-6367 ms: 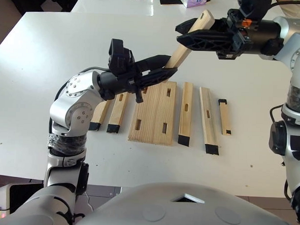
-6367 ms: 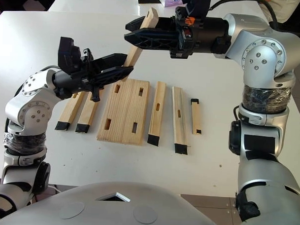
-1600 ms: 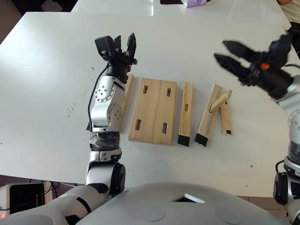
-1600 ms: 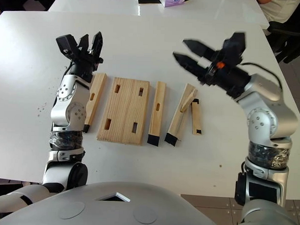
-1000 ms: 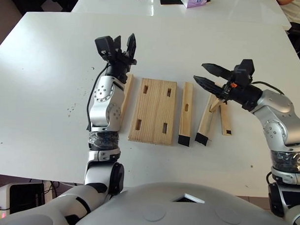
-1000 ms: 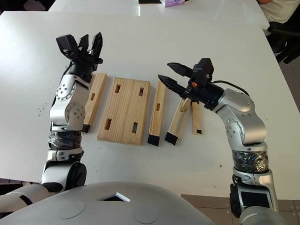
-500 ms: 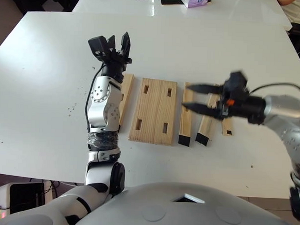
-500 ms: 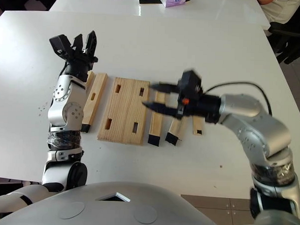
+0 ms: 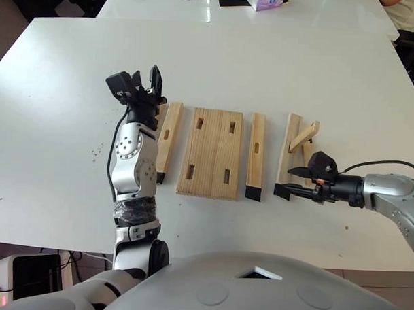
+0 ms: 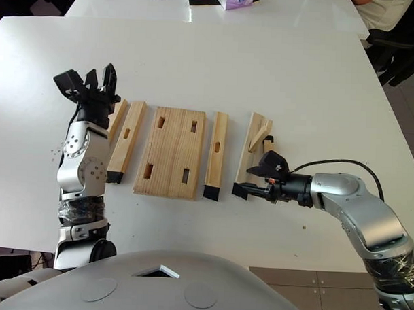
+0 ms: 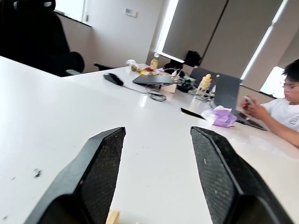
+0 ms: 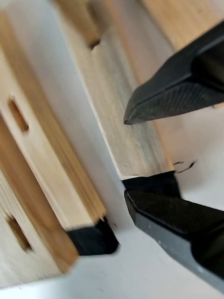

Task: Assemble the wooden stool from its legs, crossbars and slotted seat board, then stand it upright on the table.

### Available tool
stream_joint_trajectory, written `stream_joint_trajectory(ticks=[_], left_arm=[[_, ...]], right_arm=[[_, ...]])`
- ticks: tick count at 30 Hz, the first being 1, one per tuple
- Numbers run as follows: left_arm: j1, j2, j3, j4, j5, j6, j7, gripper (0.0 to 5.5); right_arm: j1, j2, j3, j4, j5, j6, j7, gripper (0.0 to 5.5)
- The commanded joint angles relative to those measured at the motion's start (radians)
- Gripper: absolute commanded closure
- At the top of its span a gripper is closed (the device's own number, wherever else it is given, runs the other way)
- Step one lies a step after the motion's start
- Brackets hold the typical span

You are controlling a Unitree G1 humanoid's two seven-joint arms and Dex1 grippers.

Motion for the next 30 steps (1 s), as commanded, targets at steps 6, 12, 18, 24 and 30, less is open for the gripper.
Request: stream_joint_trajectory(ticks=[6,12,18,24,30], left_arm=[[0.054,-0.02,-0.015,-0.091,0.0,0.058,0.045,2.9],[0.058,-0.015,-0.006,-0.105,-0.003,0.072,0.046,2.9],[0.078,-0.034,-0.008,-0.113,0.001,0.059,0.056,2.9],[0.082,-0.038,-0.008,-0.104,0.005,0.051,0.053,2.9],[0.056,-0.021,0.006,-0.084,-0.001,0.05,0.045,2.9]], right_arm=[[-0.064,0.196,-0.134,-0.031,0.11,0.329,-0.281,2.91],[-0.093,0.239,-0.187,-0.061,0.162,0.383,-0.322,2.91],[-0.177,0.239,-0.227,-0.038,0.199,0.439,-0.323,2.91],[-0.209,0.242,-0.172,0.001,0.134,0.419,-0.352,2.91],[-0.203,0.275,-0.191,0.025,0.11,0.403,-0.377,2.91]])
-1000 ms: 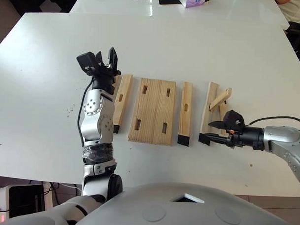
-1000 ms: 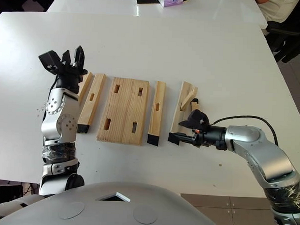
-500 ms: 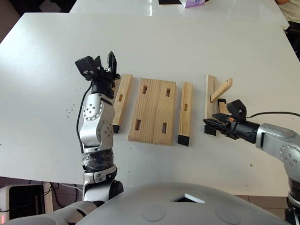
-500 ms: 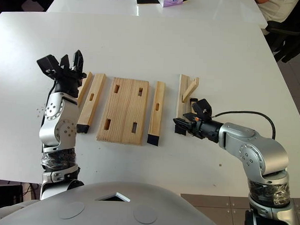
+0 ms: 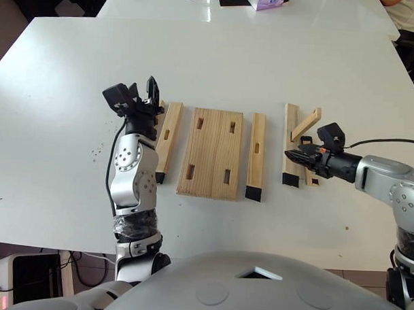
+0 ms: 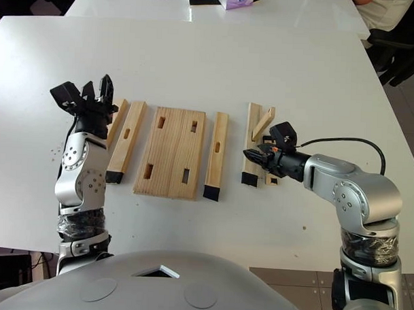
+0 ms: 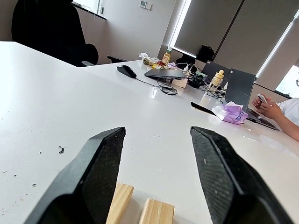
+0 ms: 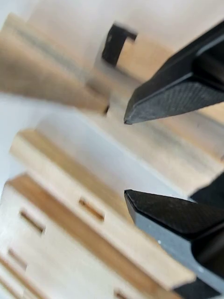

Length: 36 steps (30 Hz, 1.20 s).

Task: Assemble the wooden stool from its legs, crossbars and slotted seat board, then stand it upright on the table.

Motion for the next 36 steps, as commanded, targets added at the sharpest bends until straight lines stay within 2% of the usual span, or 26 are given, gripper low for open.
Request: stream_joint_trajectory(ticks=[1,6,24,36], left_arm=[[-0.016,0.014,0.008,0.016,0.0,0.0,-0.002,2.9],[-0.029,0.015,0.007,0.033,0.001,-0.005,-0.006,2.9],[-0.033,0.021,0.012,0.04,-0.001,-0.001,-0.006,2.9],[-0.035,0.009,0.013,0.053,0.002,-0.02,-0.002,2.9]], right_arm=[[-0.003,0.021,-0.02,0.014,-0.01,-0.011,-0.009,2.91],[0.006,0.053,-0.027,0.01,-0.014,0.009,-0.031,2.91],[0.031,0.1,0.001,0.014,-0.054,0.018,-0.062,0.14],[0.034,0.039,0.082,0.011,-0.122,-0.05,-0.022,0.11]])
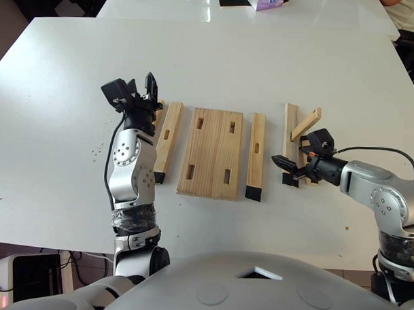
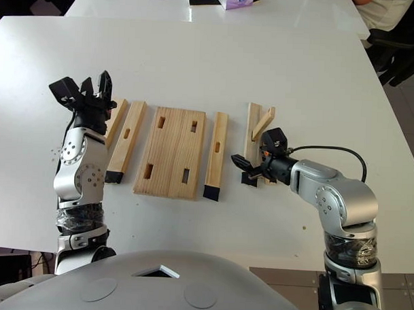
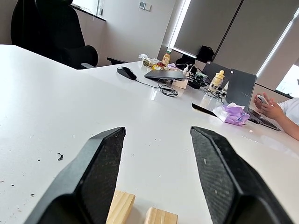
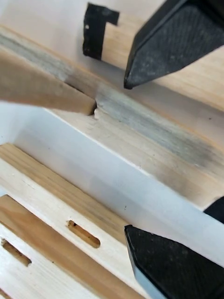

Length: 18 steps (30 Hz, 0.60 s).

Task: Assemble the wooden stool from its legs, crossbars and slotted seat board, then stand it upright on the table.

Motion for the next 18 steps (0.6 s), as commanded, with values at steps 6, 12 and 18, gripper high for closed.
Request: stream_joint_trajectory(ticks=[6,12,18], left_arm=[[0.005,-0.023,-0.005,0.009,0.007,-0.022,0.014,2.9],[0.014,-0.028,-0.003,0.009,0.006,-0.03,0.016,2.9],[0.016,-0.032,-0.005,0.008,0.005,-0.035,0.022,2.9]], right_arm=[[0.01,-0.049,0.059,0.035,-0.038,0.02,0.034,0.75],[0.029,-0.085,0.078,0.046,-0.063,0.005,0.048,1.75],[0.051,-0.113,0.092,0.036,-0.086,-0.013,0.063,2.74]])
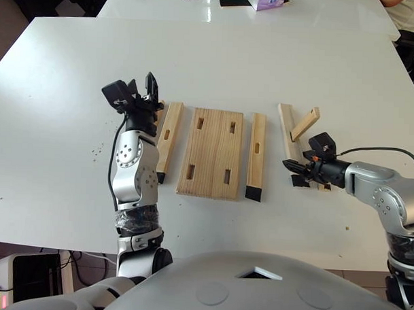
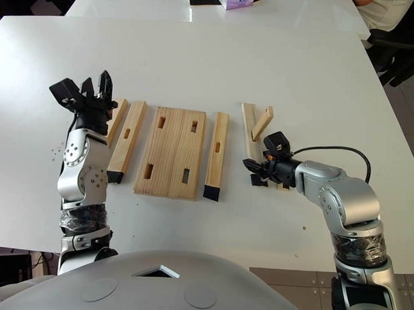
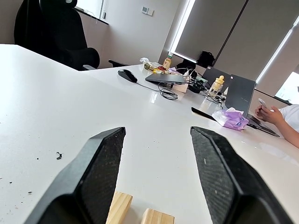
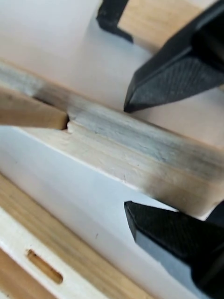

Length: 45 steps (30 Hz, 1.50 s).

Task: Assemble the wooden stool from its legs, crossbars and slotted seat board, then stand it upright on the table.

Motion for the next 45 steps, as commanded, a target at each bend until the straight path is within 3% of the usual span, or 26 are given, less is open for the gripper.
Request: stream_joint_trajectory(ticks=[1,5,13,16,20,25,31,40,45], left_arm=[[0.008,-0.008,-0.001,0.002,0.004,-0.003,0.013,2.9],[0.017,-0.008,0.0,-0.003,0.004,-0.006,0.018,2.9],[0.008,0.004,-0.002,-0.004,0.001,0.002,0.018,2.9],[-0.006,0.025,0.01,-0.008,-0.009,0.013,0.01,2.9],[-0.029,0.088,0.036,-0.05,-0.066,0.059,-0.048,2.9],[-0.133,0.131,0.055,-0.131,-0.372,0.204,-0.203,2.9],[-0.27,0.183,0.075,-0.138,-0.696,0.353,-0.313,2.9],[-0.302,0.348,0.022,-0.195,-0.938,0.53,-0.521,1.65],[-0.363,0.404,0.005,-0.175,-1.005,0.582,-0.554,1.55]], right_arm=[[0.056,-0.035,0.032,0.002,-0.028,0.002,0.01,2.91],[0.104,-0.067,0.08,-0.018,-0.07,-0.058,0.018,3.44],[0.141,-0.053,0.106,-0.013,-0.145,-0.147,-0.007,3.47],[0.049,0.015,0.016,0.013,-0.09,-0.213,0.013,3.47],[-0.312,0.113,-0.208,0.207,0.09,-0.176,0.03,3.47],[-0.551,0.183,-0.338,0.364,0.343,-0.131,0.142,3.47],[-0.649,0.222,-0.34,0.371,0.562,-0.087,0.285,3.47],[-0.699,0.046,-0.222,0.347,0.565,-0.096,0.565,3.47],[-0.656,-0.034,-0.14,0.301,0.526,-0.142,0.725,3.47]])
